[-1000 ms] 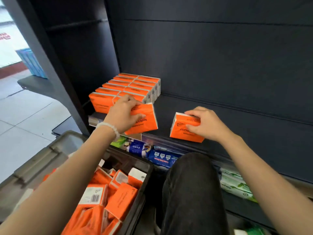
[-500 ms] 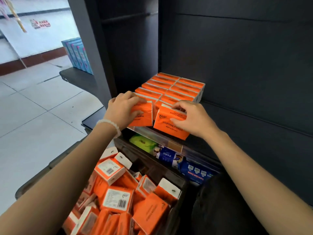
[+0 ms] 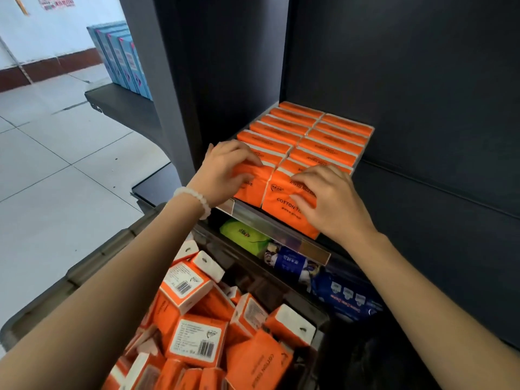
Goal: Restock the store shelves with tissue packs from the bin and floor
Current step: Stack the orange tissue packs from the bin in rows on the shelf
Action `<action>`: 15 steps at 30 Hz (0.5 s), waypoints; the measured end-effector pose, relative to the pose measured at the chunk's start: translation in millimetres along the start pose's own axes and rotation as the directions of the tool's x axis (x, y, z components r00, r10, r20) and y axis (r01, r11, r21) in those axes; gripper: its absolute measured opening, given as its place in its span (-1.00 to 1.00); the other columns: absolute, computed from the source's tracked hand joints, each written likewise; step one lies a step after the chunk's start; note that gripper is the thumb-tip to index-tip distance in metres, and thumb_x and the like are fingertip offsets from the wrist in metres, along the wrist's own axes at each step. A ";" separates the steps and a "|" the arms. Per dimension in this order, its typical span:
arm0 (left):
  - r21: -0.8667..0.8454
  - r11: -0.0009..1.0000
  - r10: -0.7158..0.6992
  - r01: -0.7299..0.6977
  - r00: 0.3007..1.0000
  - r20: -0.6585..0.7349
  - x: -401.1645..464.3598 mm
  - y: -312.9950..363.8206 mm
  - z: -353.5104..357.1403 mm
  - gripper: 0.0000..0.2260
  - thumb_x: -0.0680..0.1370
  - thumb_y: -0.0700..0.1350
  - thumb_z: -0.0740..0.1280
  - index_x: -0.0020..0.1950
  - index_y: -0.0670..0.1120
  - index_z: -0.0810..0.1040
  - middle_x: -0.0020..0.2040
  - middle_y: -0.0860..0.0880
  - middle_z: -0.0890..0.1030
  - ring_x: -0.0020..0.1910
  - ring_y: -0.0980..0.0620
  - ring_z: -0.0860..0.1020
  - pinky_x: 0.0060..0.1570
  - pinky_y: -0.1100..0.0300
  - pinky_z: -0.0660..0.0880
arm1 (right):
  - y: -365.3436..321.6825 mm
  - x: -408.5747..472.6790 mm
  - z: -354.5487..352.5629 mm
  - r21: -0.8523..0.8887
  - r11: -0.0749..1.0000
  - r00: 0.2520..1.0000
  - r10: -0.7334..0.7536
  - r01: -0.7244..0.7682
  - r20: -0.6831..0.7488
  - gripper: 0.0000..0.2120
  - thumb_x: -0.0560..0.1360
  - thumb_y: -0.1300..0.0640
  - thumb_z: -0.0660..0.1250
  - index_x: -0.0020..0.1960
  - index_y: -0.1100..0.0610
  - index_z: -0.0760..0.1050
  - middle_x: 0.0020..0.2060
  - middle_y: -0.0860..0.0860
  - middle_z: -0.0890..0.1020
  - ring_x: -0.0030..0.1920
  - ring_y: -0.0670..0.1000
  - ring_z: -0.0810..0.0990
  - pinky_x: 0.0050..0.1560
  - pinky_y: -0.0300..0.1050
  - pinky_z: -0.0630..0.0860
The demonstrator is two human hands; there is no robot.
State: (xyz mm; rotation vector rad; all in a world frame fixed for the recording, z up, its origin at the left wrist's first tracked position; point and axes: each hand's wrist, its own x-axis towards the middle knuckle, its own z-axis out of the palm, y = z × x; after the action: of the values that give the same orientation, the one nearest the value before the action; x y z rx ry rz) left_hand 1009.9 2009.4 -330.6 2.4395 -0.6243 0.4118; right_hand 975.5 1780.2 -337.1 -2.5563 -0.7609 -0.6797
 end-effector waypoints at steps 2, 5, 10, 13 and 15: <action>-0.033 0.999 0.023 -0.023 1.000 -0.009 -0.6 -2.0 2.6 -0.77 0.42 -0.04 0.32 0.07 0.04 0.55 0.11 -0.05 0.50 0.21 -0.11 0.41 0.25 -0.29 0.26 | 0.5 -1.1 -0.9 0.018 1.000 1.000 -0.011 0.011 -0.010 -0.70 0.39 0.17 0.45 0.10 0.21 0.59 -0.04 0.11 0.61 0.01 0.17 0.56 0.02 0.16 0.47; -0.075 0.997 0.034 -0.036 0.999 -0.027 -1.4 -3.0 6.0 -0.76 0.41 -0.10 0.34 0.07 -0.08 0.58 0.11 -0.06 0.48 0.21 -0.10 0.40 0.29 -0.20 0.27 | 1.8 -3.9 -1.6 0.018 1.000 0.999 -0.025 0.026 -0.026 -0.71 0.39 0.17 0.44 0.09 0.21 0.59 -0.06 0.10 0.61 -0.01 0.17 0.56 0.00 0.15 0.47; -0.022 0.996 0.082 -0.082 0.996 0.024 0.6 -4.6 6.0 -0.71 0.41 -0.16 0.45 0.11 -0.11 0.55 0.15 -0.09 0.48 0.23 0.00 0.36 0.33 -0.08 0.24 | 2.4 -6.7 -2.1 -0.005 0.999 0.998 -0.036 0.036 -0.058 -0.72 0.37 0.17 0.46 0.07 0.21 0.60 -0.08 0.10 0.61 -0.04 0.18 0.57 -0.04 0.16 0.48; 0.197 0.976 0.078 -0.098 0.991 0.109 2.4 -0.9 3.7 -0.56 0.35 -0.15 0.51 0.19 -0.05 0.51 0.23 -0.06 0.47 0.36 -0.13 0.30 0.38 -0.29 0.10 | 0.8 -7.8 -1.1 -0.031 0.999 0.997 -0.039 0.037 -0.066 -0.72 0.37 0.16 0.46 0.07 0.19 0.60 -0.08 0.09 0.62 -0.04 0.16 0.56 -0.04 0.14 0.47; 0.335 0.931 0.115 -0.147 0.987 0.111 1.4 1.5 3.4 -0.52 0.32 -0.17 0.52 0.20 -0.03 0.50 0.23 -0.05 0.49 0.34 -0.18 0.32 0.33 -0.30 0.13 | 0.1 -8.1 -0.5 -0.048 0.998 0.997 -0.045 0.042 -0.062 -0.72 0.38 0.16 0.47 0.07 0.18 0.60 -0.07 0.09 0.62 -0.04 0.16 0.56 -0.05 0.14 0.47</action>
State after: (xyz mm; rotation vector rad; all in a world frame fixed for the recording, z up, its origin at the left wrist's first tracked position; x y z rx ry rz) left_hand 1010.8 2005.8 -332.0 2.7689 -0.8161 0.5031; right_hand 969.5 1776.7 -341.2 -2.5539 -0.7902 -0.7965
